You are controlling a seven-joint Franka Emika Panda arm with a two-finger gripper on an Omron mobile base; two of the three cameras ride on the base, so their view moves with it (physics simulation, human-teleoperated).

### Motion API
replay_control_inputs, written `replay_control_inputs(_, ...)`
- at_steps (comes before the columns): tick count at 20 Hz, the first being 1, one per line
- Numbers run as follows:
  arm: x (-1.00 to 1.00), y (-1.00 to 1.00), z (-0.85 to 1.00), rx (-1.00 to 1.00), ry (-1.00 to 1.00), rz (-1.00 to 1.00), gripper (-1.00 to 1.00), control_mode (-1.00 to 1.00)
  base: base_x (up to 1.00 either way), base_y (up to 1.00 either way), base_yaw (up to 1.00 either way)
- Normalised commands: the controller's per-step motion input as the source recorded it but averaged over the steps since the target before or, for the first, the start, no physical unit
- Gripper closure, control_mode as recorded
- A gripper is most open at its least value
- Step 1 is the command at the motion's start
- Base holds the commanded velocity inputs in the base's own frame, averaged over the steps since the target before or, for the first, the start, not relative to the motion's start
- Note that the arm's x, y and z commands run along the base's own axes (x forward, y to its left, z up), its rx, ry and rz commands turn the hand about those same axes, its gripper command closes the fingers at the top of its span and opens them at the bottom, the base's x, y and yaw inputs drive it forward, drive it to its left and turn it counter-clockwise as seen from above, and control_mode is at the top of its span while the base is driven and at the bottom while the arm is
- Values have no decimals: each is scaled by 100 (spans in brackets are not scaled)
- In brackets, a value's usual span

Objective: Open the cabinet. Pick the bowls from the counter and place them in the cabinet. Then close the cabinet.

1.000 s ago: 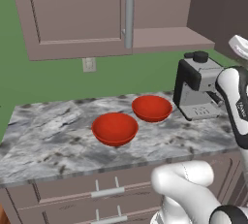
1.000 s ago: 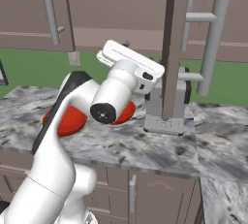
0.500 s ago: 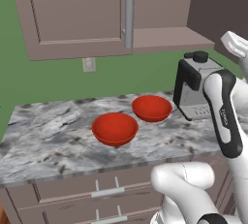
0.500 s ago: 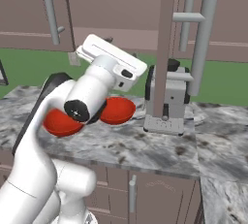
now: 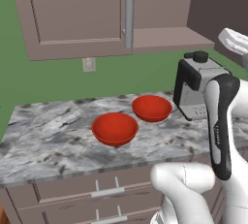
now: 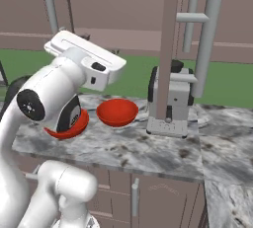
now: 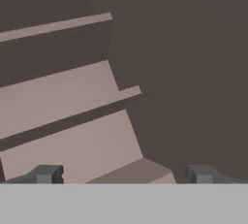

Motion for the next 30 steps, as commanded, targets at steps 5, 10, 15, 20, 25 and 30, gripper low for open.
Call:
replay_control_inputs(5, -18, 77, 17, -2, 27, 2, -100, -100, 0, 0, 0)
replay_control_inputs(10, -4, 81, 4, -1, 14, 3, -100, -100, 0, 0, 0)
replay_control_inputs(15, 0, 73, 0, 0, -1, 4, -100, -100, 0, 0, 0)
replay_control_inputs(20, 0, 65, -3, 0, -11, 11, -100, -100, 0, 0, 0)
replay_control_inputs(25, 0, 59, -15, -1, -6, 15, -100, -100, 0, 0, 0)
replay_control_inputs(30, 5, 33, -12, 0, 0, 11, -100, -100, 0, 0, 0)
